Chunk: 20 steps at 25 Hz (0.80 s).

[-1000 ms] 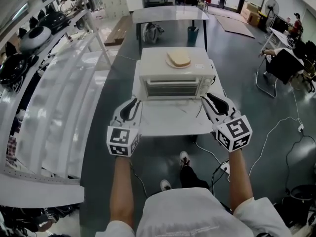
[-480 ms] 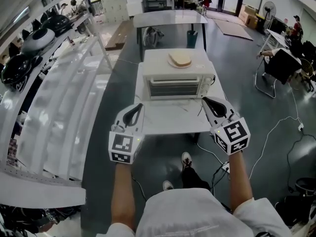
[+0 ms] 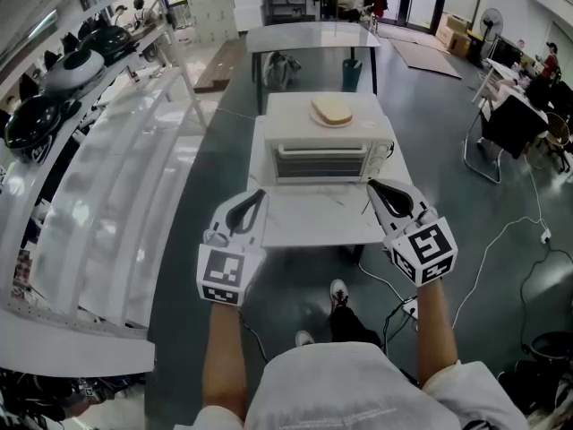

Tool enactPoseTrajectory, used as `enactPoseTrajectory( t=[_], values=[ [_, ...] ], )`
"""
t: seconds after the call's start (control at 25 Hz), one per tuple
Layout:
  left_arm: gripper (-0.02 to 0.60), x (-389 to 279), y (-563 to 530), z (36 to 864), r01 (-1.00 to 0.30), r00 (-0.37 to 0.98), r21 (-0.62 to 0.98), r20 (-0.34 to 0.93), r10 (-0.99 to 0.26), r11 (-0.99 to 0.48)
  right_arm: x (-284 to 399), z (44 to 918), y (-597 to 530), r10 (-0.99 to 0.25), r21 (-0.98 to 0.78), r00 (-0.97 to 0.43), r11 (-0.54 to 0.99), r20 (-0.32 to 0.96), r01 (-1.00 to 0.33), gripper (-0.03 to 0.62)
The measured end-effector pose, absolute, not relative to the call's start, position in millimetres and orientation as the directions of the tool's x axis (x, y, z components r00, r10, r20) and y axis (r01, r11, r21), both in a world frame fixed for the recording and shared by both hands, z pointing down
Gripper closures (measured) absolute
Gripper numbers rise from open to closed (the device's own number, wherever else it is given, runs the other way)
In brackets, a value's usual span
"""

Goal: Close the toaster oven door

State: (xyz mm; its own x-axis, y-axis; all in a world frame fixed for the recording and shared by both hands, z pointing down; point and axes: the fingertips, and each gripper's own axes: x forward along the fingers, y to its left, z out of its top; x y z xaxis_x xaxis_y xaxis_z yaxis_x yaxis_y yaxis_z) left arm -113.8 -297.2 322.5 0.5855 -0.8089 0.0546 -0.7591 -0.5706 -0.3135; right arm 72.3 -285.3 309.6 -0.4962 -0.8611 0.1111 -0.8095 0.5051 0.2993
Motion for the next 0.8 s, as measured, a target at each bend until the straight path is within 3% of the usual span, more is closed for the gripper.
enactPoseTrajectory(
  t=[0.8],
  values=[
    [0.56,-122,-321,342,-0.761,0.591,-0.263,0.097,-0.801,-0.593,66,326,-313,-0.858,0.305,-0.488,0.513,0.158,-0.802,0.579]
  ],
)
